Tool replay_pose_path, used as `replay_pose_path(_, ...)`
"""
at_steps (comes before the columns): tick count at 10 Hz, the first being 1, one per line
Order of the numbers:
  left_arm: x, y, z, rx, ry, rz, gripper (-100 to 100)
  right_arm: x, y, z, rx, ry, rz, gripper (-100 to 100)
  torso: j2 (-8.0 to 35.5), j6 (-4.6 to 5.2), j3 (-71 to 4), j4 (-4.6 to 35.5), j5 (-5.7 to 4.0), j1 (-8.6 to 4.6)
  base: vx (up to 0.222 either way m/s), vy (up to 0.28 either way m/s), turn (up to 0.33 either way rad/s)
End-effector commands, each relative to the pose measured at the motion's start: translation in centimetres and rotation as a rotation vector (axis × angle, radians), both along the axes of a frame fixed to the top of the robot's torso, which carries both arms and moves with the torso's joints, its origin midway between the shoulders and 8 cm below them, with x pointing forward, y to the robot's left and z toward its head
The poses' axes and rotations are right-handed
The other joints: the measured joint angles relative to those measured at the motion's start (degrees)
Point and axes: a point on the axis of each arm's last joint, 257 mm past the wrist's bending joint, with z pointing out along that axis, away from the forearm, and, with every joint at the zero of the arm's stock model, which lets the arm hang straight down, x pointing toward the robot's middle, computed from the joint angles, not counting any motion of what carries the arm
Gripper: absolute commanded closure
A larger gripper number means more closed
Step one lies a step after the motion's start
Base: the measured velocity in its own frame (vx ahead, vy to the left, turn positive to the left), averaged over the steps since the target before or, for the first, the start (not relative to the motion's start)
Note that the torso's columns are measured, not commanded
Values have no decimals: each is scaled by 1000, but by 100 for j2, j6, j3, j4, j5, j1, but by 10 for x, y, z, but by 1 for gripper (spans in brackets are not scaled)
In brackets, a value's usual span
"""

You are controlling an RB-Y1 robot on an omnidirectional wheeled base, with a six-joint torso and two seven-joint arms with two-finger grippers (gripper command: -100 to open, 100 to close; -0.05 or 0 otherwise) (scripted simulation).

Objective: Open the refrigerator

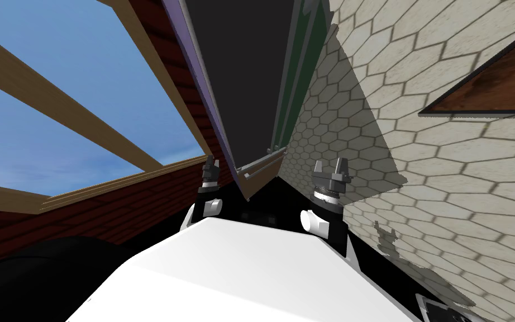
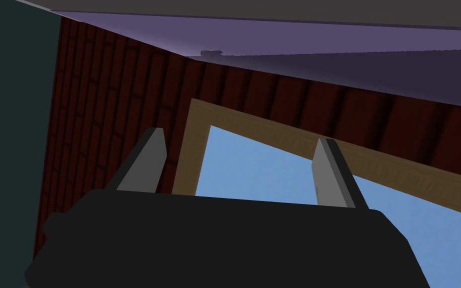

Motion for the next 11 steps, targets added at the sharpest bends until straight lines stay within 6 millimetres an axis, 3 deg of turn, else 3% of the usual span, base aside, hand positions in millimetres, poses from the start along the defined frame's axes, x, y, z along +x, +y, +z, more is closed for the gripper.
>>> replay_pose_path(1, 0, 0, 0, 0, 0, 0, 0, 0, 0, 0, 0, 0, 0, 0, 232, 0, -467, 235, 0, 0, 0, 0, 0)
replay_pose_path(9, 0, 0, 0, 0, 0, 0, 0, 0, 0, 0, 0, 0, 0, 0, 3539, 0, -7073, 3537, 0, 0, 0, 0, 0)
replay_pose_path(10, 2, -2, -2, 36, 15, -18, -100, 0, 0, 0, 0, 0, 0, 0, 3962, 0, -7919, 3960, 0, 0, 22, -11, 26)
replay_pose_path(11, 4, -2, -5, 59, 28, -28, -100, 0, 0, 0, 0, 0, 0, 0, 4150, 0, -8316, 4148, 0, -1, 39, -34, 32)
